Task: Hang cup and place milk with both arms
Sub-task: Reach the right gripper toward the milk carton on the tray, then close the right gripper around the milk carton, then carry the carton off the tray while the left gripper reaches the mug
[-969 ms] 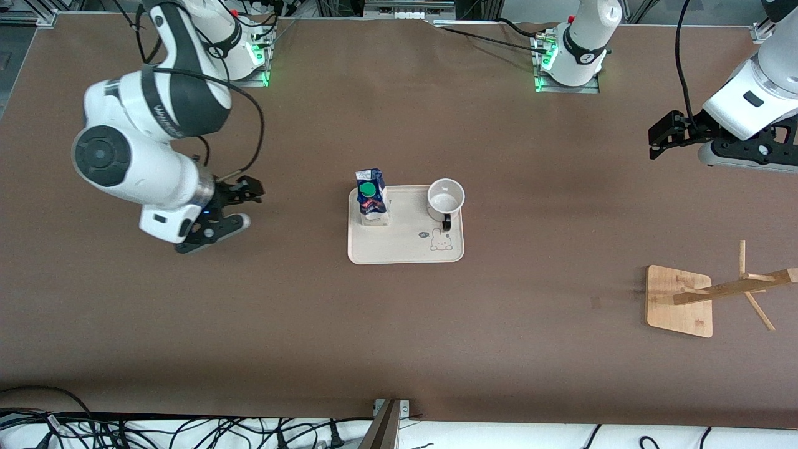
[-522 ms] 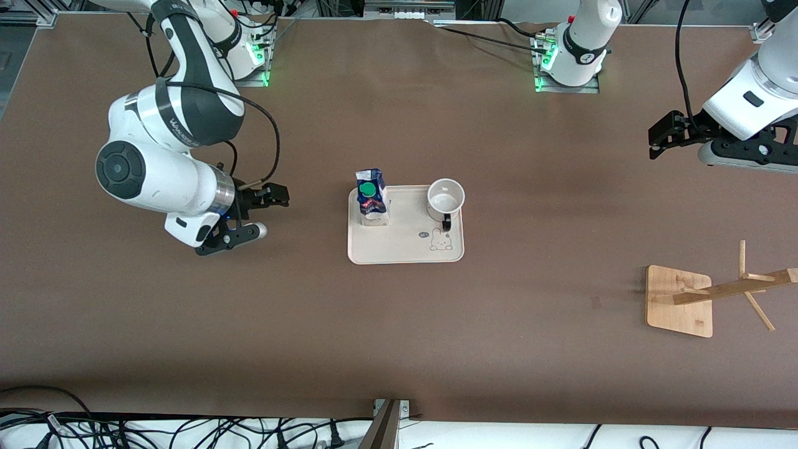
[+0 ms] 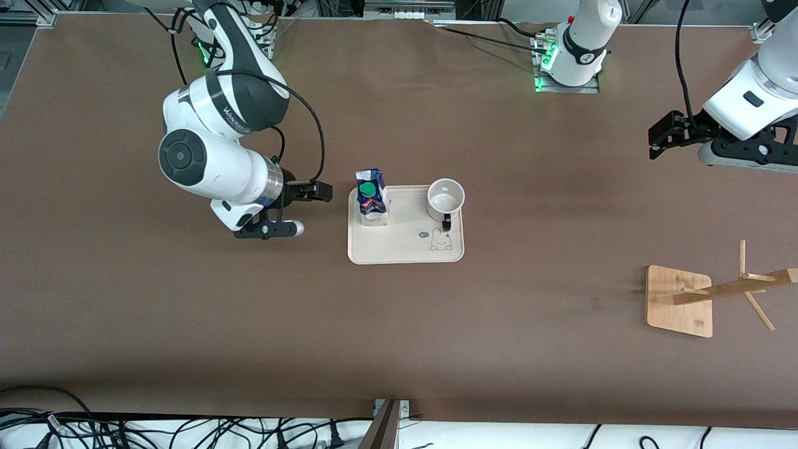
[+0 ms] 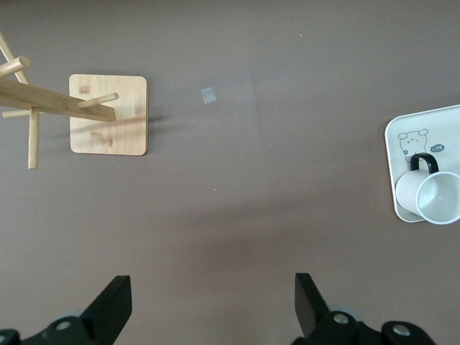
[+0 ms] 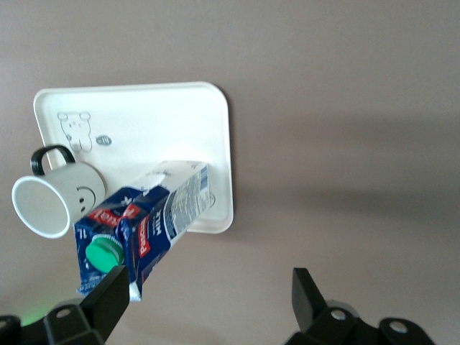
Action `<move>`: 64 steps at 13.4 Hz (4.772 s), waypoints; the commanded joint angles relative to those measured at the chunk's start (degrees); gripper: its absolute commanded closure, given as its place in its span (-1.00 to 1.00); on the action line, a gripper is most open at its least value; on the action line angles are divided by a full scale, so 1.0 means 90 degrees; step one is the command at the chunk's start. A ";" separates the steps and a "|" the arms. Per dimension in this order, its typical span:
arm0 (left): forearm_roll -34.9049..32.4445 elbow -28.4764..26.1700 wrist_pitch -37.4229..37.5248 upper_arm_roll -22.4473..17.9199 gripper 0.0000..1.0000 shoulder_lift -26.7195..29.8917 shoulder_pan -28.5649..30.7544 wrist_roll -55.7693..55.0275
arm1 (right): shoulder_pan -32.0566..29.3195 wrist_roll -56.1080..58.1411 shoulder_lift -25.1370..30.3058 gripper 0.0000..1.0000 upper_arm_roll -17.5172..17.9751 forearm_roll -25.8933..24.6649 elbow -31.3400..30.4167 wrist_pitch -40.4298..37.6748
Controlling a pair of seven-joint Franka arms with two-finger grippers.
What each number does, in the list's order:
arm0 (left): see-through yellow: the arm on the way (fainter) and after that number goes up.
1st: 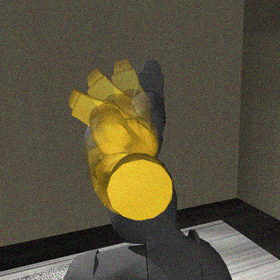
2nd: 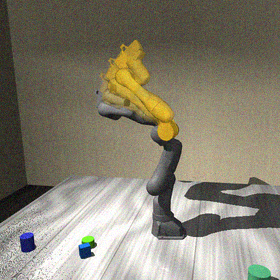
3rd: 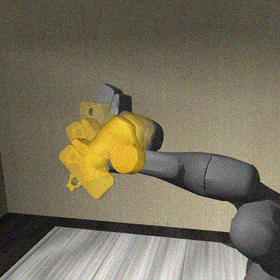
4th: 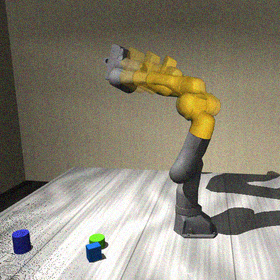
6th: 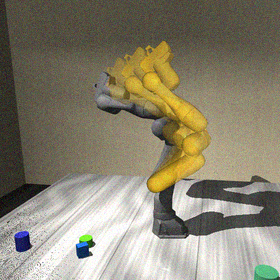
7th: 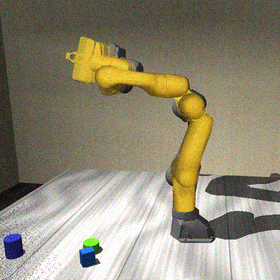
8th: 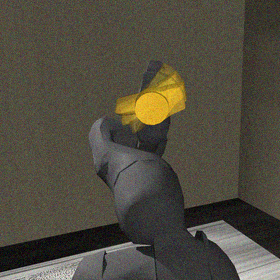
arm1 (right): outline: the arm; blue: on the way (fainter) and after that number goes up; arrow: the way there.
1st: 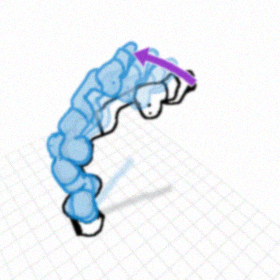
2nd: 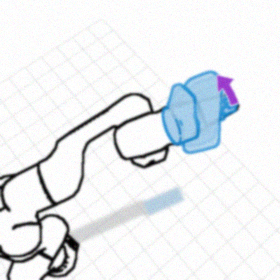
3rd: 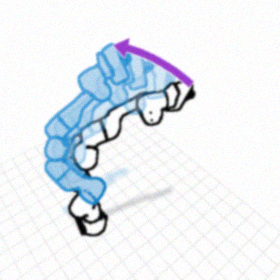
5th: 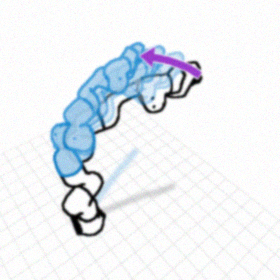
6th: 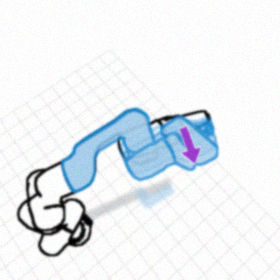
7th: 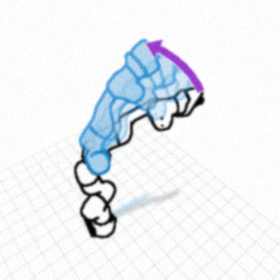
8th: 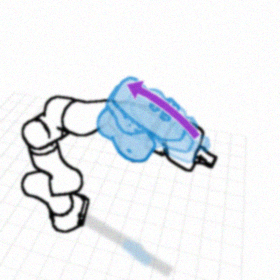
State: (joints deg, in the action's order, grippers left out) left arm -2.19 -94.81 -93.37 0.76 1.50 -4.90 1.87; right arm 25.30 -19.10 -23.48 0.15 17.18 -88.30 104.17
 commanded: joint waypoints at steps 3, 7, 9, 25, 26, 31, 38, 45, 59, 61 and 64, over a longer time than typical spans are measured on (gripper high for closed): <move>0.0097 0.0056 0.0032 0.0004 -1.00 0.0010 0.0008 0.0104 | 0.0197 0.0586 -0.0019 -1.00 -0.0046 0.0025 0.0045 -0.0481; 0.0097 0.0056 0.0032 0.0004 -1.00 0.0010 0.0008 0.0104 | 0.0605 0.0415 -0.0019 -1.00 -0.0046 0.0044 0.0064 -0.0326; 0.0097 0.0056 0.0032 0.0004 -1.00 0.0010 0.0008 0.0104 | 0.0792 -0.0384 -0.0077 -1.00 -0.0046 0.0044 0.0064 0.0006; 0.0097 0.0066 0.0032 0.0004 -1.00 0.0010 0.0008 0.0095 | 0.1359 -0.1228 -0.0770 -1.00 -0.0046 -0.0034 0.0064 0.1199; 0.0097 0.0056 0.0032 0.0004 -1.00 0.0010 0.0008 0.0095 | 0.1359 -0.1218 -0.0790 -1.00 -0.0046 -0.0044 0.0064 0.1189; 0.0097 0.0066 0.0032 0.0004 -1.00 0.0010 0.0008 0.0104 | 0.1359 -0.0954 -0.0878 -1.00 -0.0046 -0.0063 0.0045 0.1130; 0.0097 0.0066 0.0032 0.0004 -1.00 0.0010 0.0008 0.0095 | 0.1388 -0.1032 -0.0878 0.08 -0.0046 -0.0054 0.0035 0.1140; 0.0087 0.0066 0.0032 0.0004 -1.00 0.0010 0.0008 0.0104 | 0.1427 -0.1081 -0.0752 0.08 -0.0056 -0.0054 0.0045 0.1111; 0.0165 0.0583 0.0296 0.0004 -1.00 -0.0869 -0.0012 0.0143 | 0.1408 0.0733 0.1104 0.08 -0.1860 -0.0962 0.0152 -0.1417; 0.0195 0.0447 0.0597 0.0023 -1.00 -0.0879 -0.0099 0.0212 | 0.1389 0.0493 0.1105 0.08 -0.2349 -0.0952 0.0152 -0.1506; 0.0457 0.0145 0.0833 0.0431 -1.00 -0.1025 -0.0246 0.0134 | 0.1184 0.0995 0.0988 0.08 -0.3073 -0.0932 0.0055 -0.1623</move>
State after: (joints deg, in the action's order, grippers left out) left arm 0.25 -92.46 -87.01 2.26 -6.83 -6.32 2.68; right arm 36.92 -13.47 -14.31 -25.02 8.89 -87.13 91.00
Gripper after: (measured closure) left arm 0.000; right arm 0.537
